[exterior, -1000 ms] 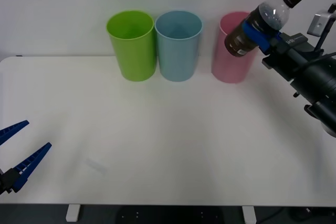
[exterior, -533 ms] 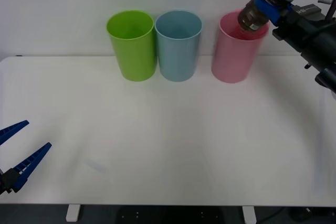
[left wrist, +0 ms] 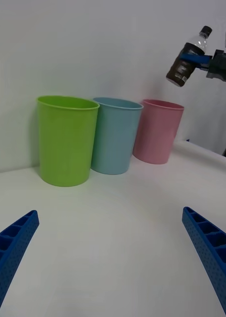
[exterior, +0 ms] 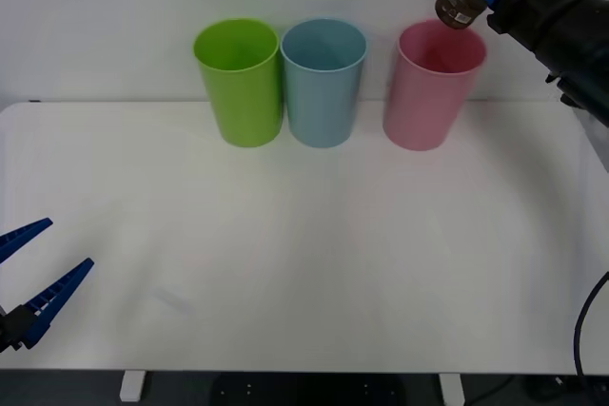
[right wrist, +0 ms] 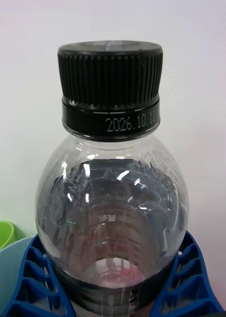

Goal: Grasp the object on the table and drop it into the matching bin: aluminum can to the light blue bin, PET bottle to the pink bin.

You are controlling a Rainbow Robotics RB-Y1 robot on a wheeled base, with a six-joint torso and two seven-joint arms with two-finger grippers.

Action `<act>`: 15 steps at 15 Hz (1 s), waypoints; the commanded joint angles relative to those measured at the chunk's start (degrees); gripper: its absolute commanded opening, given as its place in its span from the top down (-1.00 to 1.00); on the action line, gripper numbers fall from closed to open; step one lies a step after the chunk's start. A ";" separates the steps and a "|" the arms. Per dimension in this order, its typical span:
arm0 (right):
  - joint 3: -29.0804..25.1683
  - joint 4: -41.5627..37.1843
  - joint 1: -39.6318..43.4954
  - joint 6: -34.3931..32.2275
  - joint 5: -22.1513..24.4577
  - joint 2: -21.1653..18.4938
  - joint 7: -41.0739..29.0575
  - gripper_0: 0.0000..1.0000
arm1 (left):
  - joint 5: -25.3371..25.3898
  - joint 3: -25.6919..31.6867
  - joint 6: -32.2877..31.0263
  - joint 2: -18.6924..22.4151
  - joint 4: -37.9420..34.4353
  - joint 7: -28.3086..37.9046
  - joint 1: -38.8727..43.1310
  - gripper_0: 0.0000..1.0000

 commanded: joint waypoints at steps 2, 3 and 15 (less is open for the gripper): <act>0.16 6.05 -4.01 0.36 2.25 1.46 1.55 1.00 | 0.00 0.00 0.00 0.00 0.00 0.00 0.00 -1.00; 0.16 6.75 -4.45 0.80 3.48 1.81 1.90 1.00 | 0.00 0.00 0.00 0.00 0.00 0.00 0.00 -1.00; -0.11 6.84 -4.62 1.24 4.36 2.78 4.36 -1.00 | 0.00 0.00 0.00 0.00 0.00 0.00 0.00 -1.00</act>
